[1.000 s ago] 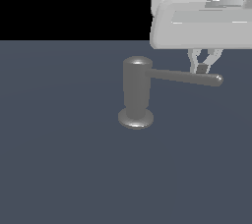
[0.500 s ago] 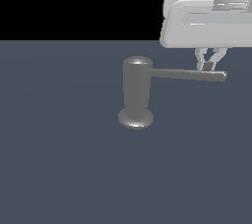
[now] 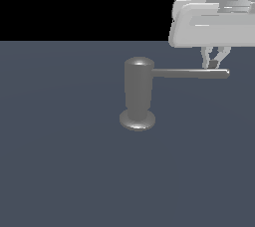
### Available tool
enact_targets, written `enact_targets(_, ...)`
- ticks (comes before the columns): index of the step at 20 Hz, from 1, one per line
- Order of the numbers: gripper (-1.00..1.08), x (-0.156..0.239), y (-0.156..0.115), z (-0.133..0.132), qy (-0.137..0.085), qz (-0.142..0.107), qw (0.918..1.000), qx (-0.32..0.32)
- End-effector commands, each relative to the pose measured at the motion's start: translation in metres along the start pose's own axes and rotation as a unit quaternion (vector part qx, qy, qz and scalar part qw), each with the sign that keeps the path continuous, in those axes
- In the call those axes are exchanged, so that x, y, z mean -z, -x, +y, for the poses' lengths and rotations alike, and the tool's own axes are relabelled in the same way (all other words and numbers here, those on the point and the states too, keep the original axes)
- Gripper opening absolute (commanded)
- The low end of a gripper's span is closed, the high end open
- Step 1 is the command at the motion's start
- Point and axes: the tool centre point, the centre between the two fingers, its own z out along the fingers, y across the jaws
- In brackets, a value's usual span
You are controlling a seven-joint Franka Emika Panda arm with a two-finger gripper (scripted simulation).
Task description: Turn on the faucet by rotating a designated handle.
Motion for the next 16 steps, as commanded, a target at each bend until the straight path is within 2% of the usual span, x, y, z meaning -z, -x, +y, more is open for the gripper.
enact_targets(1,-1.0,-0.011,-0.003,0.004,-0.002,-0.01,0.9999,0.0)
enact_targets(16,-1.0,-0.019,-0.037,0.036,-0.004,-0.018,0.9998,-0.004)
